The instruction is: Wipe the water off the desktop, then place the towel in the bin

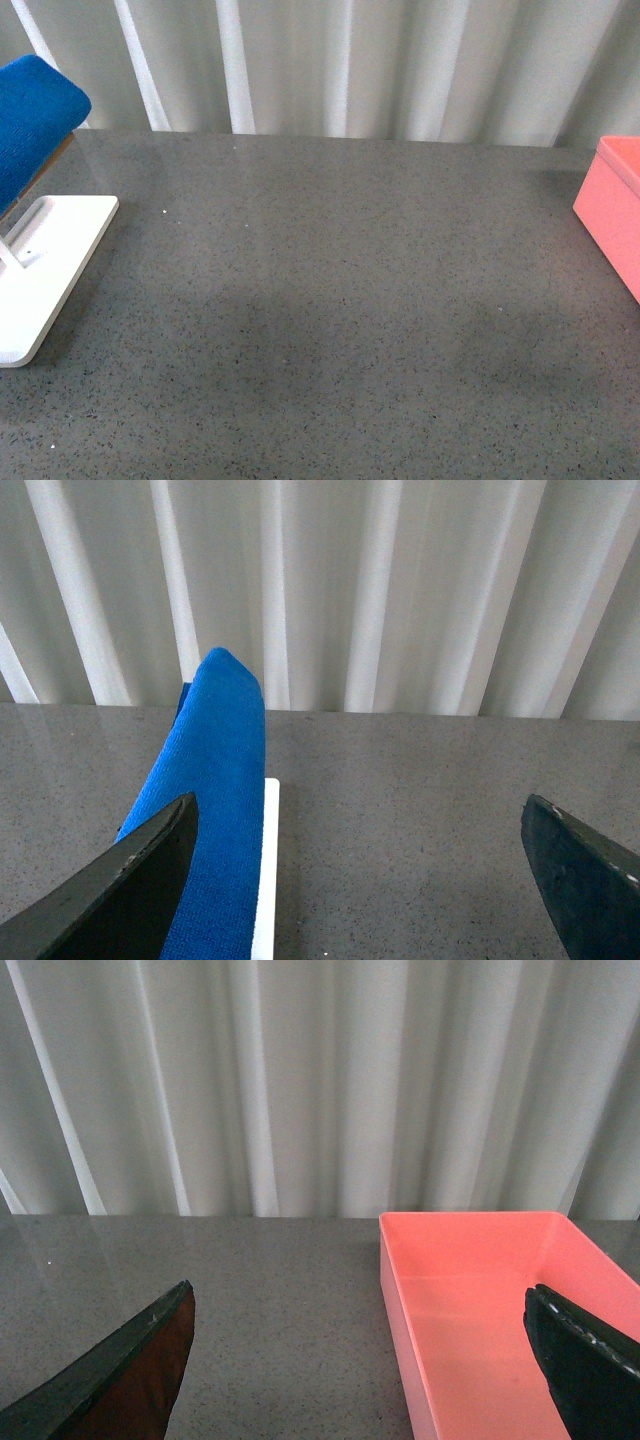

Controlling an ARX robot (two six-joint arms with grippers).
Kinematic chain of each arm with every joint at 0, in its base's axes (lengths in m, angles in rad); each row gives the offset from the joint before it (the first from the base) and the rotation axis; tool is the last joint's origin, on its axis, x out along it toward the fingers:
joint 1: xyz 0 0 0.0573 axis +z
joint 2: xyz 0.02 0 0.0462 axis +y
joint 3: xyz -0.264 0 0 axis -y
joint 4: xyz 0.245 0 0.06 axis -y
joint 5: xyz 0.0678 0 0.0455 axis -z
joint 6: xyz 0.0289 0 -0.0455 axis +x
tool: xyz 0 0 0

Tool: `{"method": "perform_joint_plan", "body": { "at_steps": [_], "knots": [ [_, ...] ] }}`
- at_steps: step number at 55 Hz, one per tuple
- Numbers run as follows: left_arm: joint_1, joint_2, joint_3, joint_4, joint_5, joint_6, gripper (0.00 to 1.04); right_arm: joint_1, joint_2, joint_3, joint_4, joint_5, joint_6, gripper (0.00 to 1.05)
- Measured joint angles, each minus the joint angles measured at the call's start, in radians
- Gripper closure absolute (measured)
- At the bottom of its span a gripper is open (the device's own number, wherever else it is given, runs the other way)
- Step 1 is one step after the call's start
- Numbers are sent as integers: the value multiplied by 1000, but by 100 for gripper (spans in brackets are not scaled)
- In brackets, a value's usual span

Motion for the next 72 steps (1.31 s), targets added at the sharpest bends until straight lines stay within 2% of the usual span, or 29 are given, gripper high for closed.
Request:
{"method": "perform_joint_plan", "body": {
  "at_steps": [57, 61, 64, 72],
  "knots": [
    [0, 1, 0, -2, -1, 0, 7, 0, 0, 0, 0, 0, 0, 7],
    [-27, 71, 52, -147, -42, -67, 7, 0, 0, 0, 0, 0, 0, 7],
    [-61, 153, 92, -192, -79, -105, 7, 0, 0, 0, 0, 0, 0, 7],
    [-158, 348, 205, -44, -134, -125, 7, 0, 0, 0, 0, 0, 0, 7]
  ]
}}
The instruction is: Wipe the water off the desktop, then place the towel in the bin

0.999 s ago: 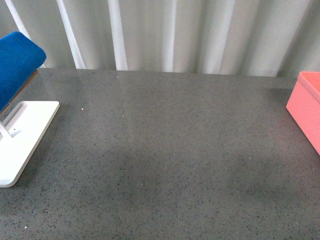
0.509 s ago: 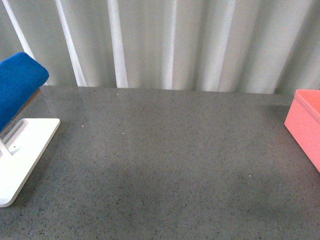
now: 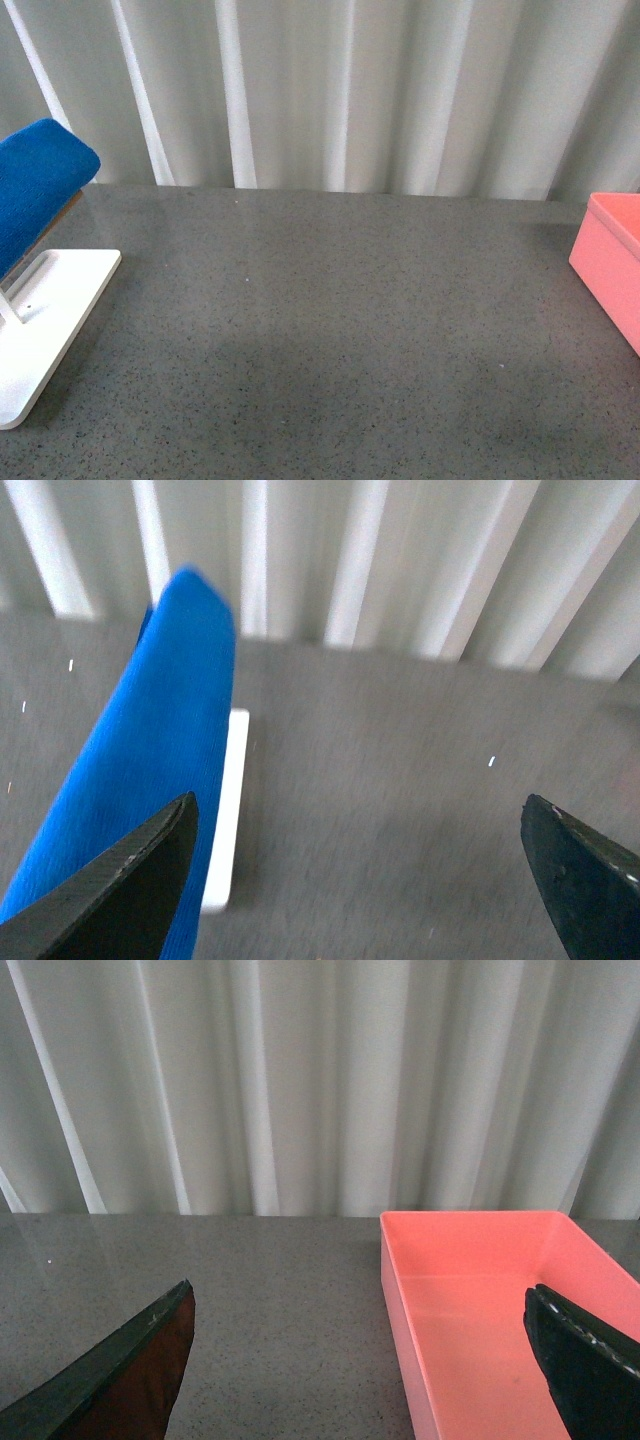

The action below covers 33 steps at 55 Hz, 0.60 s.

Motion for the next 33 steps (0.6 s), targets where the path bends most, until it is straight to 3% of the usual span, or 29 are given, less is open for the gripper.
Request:
{"method": "perform_joint_plan", "body": {
  "at_steps": [5, 12, 18, 24, 33],
  "knots": [
    [-56, 215, 134, 195, -22, 27, 7, 0, 0, 0, 0, 0, 0, 7],
    [-63, 500, 309, 301, 42, 31, 7, 0, 0, 0, 0, 0, 0, 7],
    [-67, 765, 494, 295, 70, 63, 7, 0, 0, 0, 0, 0, 0, 7],
    [-53, 1094, 781, 179, 92, 156, 7, 0, 0, 0, 0, 0, 0, 7],
    [10, 1345, 978, 83, 72, 243, 7, 0, 0, 0, 0, 0, 0, 7]
  ]
}}
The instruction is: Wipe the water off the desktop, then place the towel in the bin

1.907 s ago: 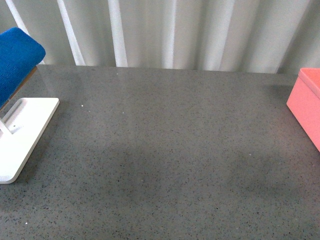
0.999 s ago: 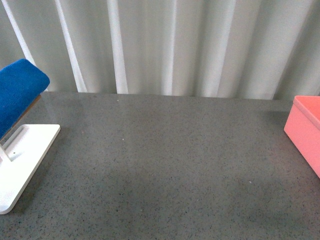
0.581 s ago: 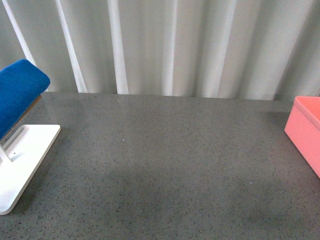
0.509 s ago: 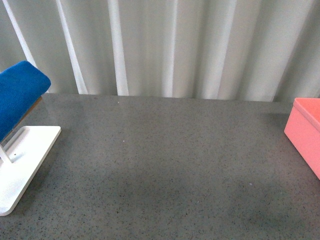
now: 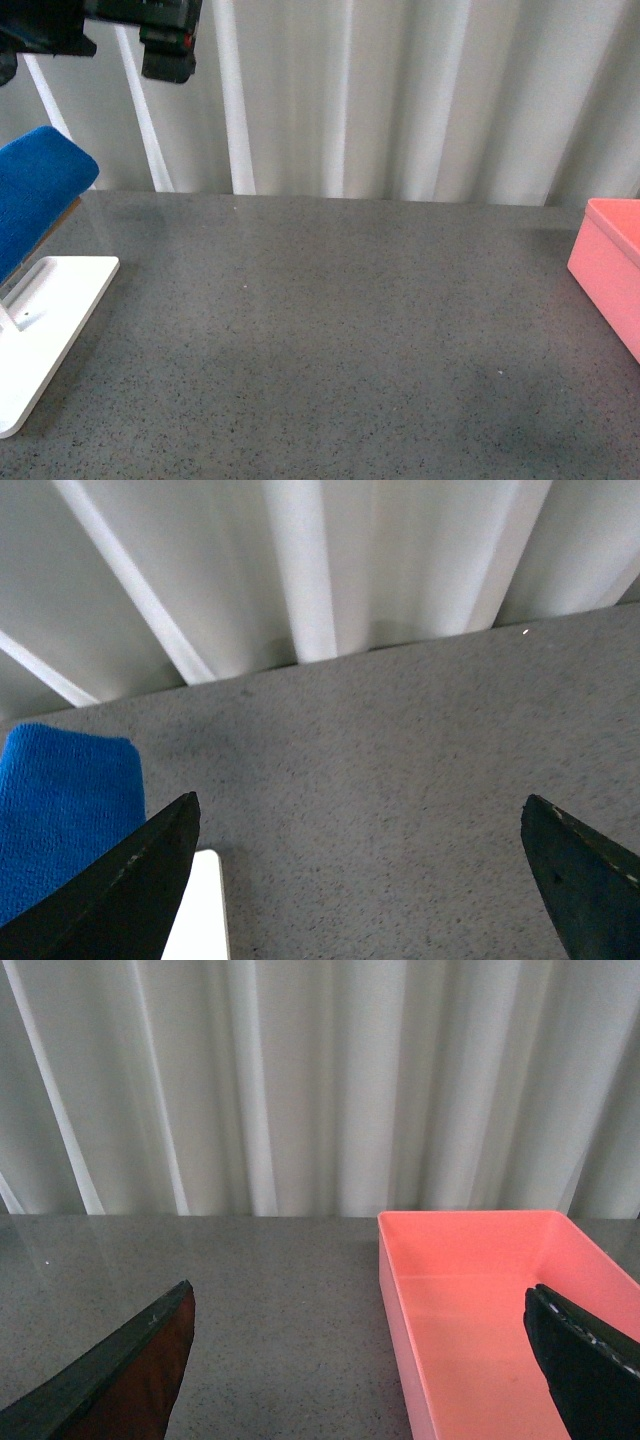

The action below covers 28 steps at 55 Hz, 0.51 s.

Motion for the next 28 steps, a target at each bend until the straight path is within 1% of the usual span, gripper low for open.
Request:
{"method": "perform_joint_plan", "body": {
  "at_steps": [12, 28],
  "knots": [
    [91, 158, 52, 26, -37, 68, 7, 0, 0, 0, 0, 0, 0, 7],
    [152, 295, 130, 96, -64, 126, 7, 0, 0, 0, 0, 0, 0, 7]
  ]
}}
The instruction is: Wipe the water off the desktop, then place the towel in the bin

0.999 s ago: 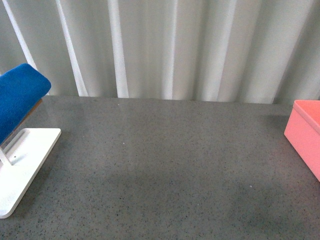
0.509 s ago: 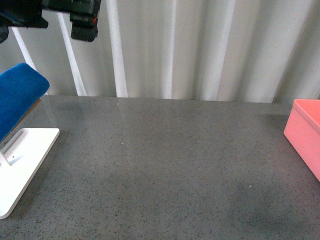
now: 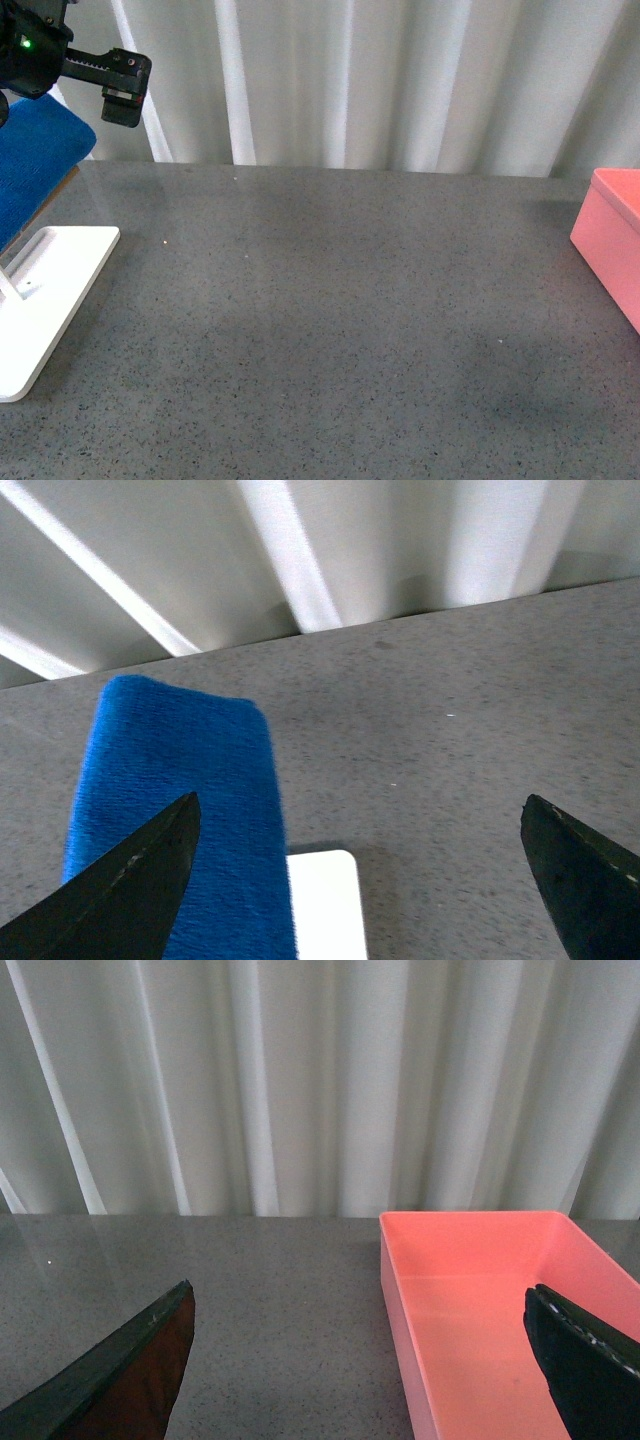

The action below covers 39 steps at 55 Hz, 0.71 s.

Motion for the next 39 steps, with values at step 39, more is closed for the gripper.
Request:
{"method": "perform_joint_plan", "body": {
  "at_steps": [39],
  "knots": [
    [105, 147, 63, 12, -32, 71, 10, 0, 0, 0, 0, 0, 0, 7]
  ]
}}
